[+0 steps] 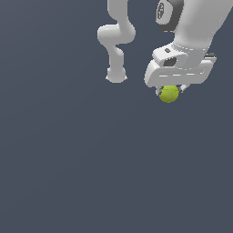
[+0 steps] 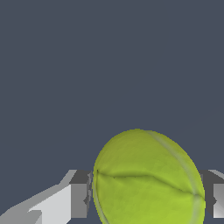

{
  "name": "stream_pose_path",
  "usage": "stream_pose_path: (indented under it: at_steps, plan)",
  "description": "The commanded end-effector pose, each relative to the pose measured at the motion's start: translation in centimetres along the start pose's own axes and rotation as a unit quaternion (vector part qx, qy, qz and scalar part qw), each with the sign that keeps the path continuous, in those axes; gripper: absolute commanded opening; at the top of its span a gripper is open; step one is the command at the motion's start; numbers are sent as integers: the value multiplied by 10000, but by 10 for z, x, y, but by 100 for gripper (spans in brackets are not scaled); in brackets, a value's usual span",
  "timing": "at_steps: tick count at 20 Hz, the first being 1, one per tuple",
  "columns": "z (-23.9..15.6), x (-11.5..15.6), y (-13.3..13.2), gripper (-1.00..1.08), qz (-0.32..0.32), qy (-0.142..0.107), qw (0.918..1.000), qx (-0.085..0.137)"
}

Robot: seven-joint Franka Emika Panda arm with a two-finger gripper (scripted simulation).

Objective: Pick up the object and move it to a goal position.

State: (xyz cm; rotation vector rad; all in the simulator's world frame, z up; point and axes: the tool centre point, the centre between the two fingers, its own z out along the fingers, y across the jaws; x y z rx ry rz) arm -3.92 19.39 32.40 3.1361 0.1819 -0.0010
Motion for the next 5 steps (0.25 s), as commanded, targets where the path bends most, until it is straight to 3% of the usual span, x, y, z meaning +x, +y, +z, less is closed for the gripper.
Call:
stream_pose_path:
  at_steps: [1,5]
  plan:
    - [-6,2,-2,-100,2,4,10000,0]
    - [-8,4,-3,-100,2,4,10000,0]
